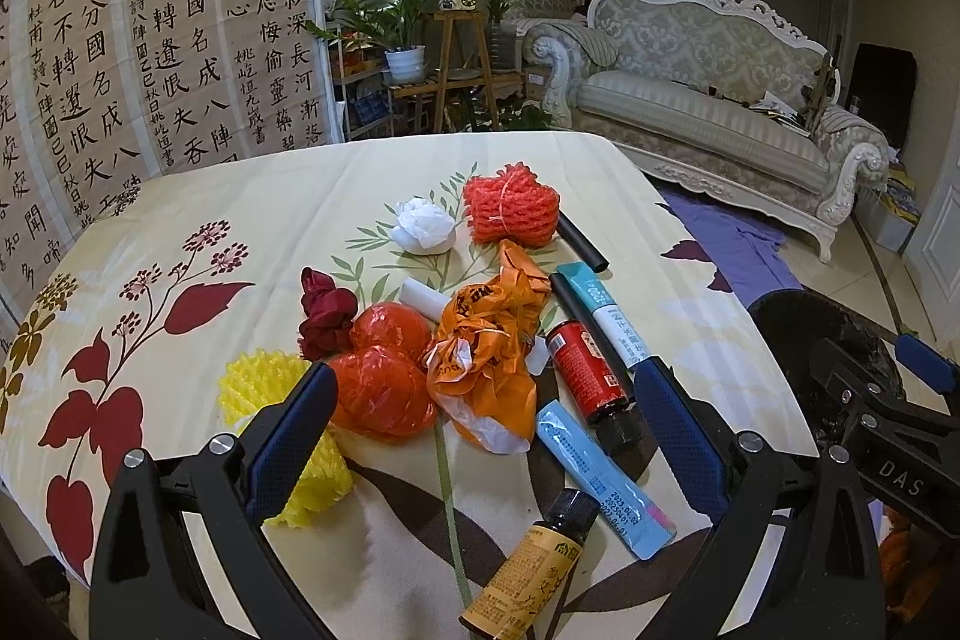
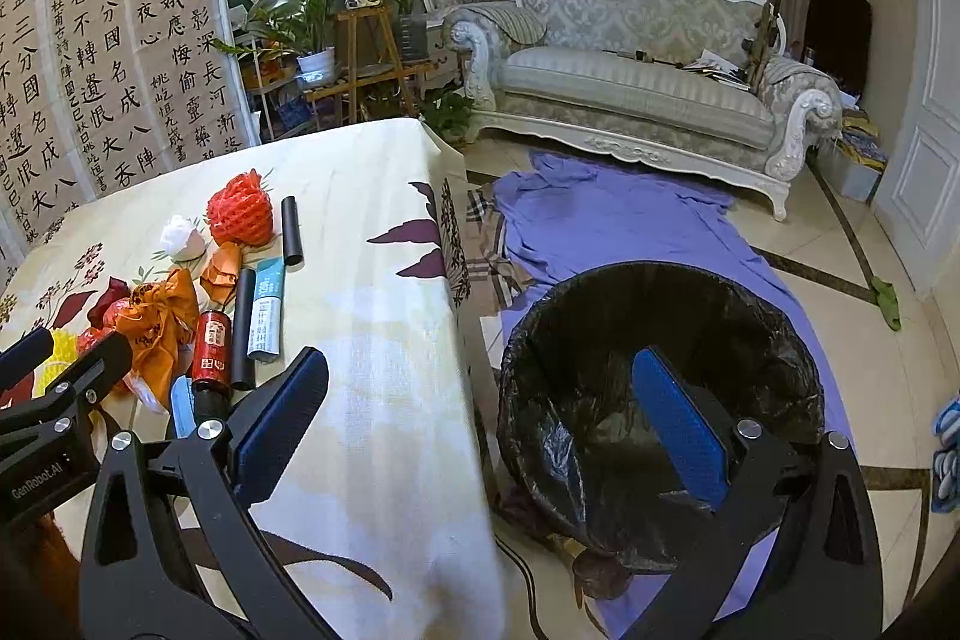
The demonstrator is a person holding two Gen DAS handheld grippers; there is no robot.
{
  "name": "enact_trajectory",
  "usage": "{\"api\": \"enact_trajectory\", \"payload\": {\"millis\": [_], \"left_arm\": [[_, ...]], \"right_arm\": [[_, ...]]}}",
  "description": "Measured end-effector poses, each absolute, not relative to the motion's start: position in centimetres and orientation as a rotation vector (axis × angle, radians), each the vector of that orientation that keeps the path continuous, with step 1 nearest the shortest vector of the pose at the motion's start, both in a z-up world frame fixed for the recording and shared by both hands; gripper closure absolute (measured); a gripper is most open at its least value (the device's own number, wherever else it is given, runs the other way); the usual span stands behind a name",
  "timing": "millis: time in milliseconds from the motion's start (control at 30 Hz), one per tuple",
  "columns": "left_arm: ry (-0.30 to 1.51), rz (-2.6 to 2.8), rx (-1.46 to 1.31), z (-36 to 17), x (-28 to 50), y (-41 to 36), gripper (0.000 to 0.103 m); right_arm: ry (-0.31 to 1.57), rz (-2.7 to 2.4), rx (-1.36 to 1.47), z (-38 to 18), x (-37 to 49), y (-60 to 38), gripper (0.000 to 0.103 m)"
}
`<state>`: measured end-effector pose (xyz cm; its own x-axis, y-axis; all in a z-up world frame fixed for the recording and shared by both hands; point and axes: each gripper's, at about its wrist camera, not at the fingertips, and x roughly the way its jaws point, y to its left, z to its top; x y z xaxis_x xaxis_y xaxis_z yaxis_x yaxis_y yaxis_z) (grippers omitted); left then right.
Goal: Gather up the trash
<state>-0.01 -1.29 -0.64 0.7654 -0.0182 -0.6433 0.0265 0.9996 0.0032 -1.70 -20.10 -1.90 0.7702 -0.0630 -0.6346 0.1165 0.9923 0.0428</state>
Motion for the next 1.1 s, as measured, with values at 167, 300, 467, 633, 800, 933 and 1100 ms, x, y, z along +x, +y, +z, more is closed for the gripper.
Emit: {"api": "enact_trajectory", "payload": {"millis": [167,300,467,633,800,933,1100], "left_arm": [[0.698,-0.026,0.011,-0.62,-0.11,-1.23,0.007],[0.700,-0.025,0.012,-0.63,-0.08,-1.24,0.007],[0.705,-0.028,0.011,-0.78,-0.13,-1.28,0.007],[0.704,-0.028,0.012,-0.80,-0.14,-1.31,0.007],[0.705,-0.028,0.011,-0.78,-0.10,-1.30,0.007],[0.707,-0.030,0.013,-0.94,-0.10,-1.32,0.007],[0.711,-0.034,0.014,-1.09,-0.12,-1.38,0.007]], "right_arm": [[0.685,-0.097,0.080,-1.91,-1.77,-20.13,0.004],[0.685,-0.097,0.080,-1.92,-1.73,-20.14,0.004],[0.686,-0.098,0.082,-1.93,-1.74,-20.15,0.004],[0.687,-0.098,0.082,-1.91,-1.74,-20.17,0.004],[0.686,-0.104,0.085,-2.00,-1.95,-20.33,0.004],[0.688,-0.102,0.085,-2.06,-1.96,-20.40,0.004],[0.689,-0.104,0.084,-2.19,-2.01,-20.49,0.004]]}}
